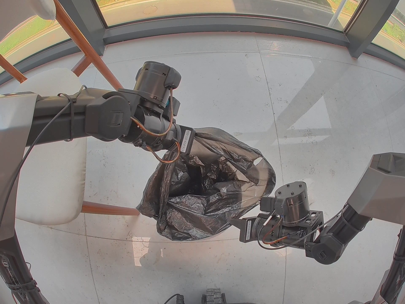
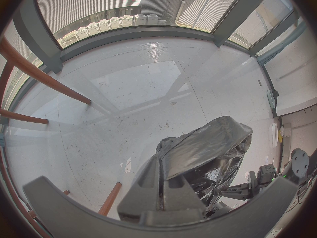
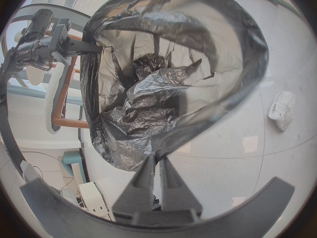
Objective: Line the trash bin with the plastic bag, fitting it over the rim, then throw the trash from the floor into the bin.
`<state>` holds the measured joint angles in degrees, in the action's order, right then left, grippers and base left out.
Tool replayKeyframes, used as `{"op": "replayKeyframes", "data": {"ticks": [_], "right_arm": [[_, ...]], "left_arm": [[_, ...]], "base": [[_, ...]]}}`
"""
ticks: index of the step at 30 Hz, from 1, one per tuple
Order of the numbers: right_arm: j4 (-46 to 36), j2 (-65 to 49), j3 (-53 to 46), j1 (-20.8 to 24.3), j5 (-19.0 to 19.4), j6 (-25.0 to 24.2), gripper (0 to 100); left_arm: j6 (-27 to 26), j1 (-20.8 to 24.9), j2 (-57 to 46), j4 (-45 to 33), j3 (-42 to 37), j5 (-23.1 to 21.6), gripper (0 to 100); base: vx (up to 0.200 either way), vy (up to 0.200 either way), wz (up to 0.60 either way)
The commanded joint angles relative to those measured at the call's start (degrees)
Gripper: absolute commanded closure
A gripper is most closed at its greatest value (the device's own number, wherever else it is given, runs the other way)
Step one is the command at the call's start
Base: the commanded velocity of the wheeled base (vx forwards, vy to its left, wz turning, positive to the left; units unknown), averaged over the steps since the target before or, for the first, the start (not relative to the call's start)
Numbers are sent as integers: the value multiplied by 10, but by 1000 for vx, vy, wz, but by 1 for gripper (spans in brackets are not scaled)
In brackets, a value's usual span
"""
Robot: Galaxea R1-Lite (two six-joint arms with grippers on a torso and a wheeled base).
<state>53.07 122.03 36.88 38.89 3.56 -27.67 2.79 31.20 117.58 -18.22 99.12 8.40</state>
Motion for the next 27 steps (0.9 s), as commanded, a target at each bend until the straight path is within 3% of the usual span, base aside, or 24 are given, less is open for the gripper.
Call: {"op": "replayKeyframes", "data": {"ticks": [1,9,19,27], "right_arm": [[0,4,-1,3,0,0,100],[0,-8,-15,0,0,1,100],[-1,-66,-110,0,1,3,100],[1,-23,-131,-54,0,26,100]], "left_arm": [[0,1,-1,-1,-1,0,100],[0,-1,-2,-8,4,1,100],[-1,-4,0,-18,7,0,100],[-3,-7,12,-9,11,0,100]], "base": [[0,0,0],[0,0,0],[0,0,0],[0,0,0]]}}
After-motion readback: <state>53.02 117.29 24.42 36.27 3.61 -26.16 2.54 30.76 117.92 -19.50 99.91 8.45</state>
